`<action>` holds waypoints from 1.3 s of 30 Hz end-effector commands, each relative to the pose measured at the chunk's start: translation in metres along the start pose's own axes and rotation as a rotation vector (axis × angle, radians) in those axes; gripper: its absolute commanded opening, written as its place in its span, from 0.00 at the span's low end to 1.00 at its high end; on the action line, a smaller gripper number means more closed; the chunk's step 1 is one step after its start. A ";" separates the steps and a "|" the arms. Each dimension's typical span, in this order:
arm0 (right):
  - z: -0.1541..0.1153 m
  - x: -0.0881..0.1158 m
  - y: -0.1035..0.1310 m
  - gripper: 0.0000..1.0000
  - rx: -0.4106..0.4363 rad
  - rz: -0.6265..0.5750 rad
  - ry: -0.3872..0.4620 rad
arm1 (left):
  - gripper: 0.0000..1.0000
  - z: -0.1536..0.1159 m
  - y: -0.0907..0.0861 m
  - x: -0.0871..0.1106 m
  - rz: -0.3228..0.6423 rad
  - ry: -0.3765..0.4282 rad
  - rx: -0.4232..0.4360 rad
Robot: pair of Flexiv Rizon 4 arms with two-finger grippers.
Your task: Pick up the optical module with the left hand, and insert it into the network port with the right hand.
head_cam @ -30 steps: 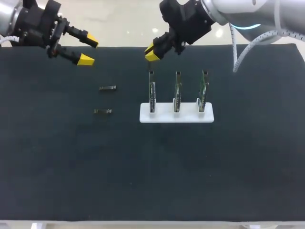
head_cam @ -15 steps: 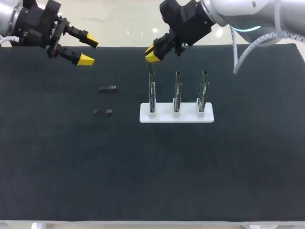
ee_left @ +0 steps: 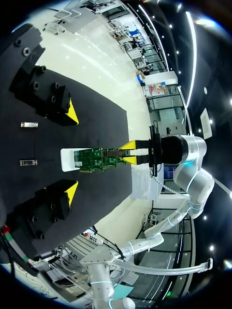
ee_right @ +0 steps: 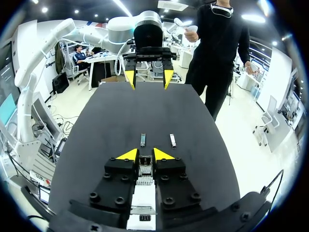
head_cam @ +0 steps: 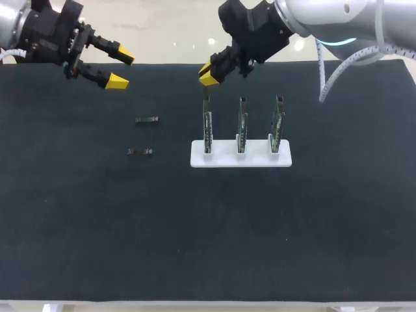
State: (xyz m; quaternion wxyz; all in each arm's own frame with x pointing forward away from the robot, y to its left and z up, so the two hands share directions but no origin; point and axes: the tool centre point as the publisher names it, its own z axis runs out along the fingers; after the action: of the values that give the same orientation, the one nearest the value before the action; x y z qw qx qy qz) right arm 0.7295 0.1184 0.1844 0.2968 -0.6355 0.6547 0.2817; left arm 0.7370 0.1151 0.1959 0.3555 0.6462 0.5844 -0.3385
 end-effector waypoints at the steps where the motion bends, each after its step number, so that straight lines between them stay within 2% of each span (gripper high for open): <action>1: -0.001 0.000 0.002 0.00 0.002 0.003 0.002 | 1.00 0.000 0.001 0.000 -0.001 0.003 0.002; 39: 0.003 0.005 0.002 0.00 0.012 -0.007 0.001 | 1.00 0.000 0.001 0.000 -0.001 0.003 0.002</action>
State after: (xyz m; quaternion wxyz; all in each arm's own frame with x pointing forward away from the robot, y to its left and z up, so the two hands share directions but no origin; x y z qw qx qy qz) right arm 0.7288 0.1174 0.1797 0.3000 -0.6367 0.6538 0.2776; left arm 0.7370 0.1151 0.1959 0.3555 0.6462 0.5844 -0.3385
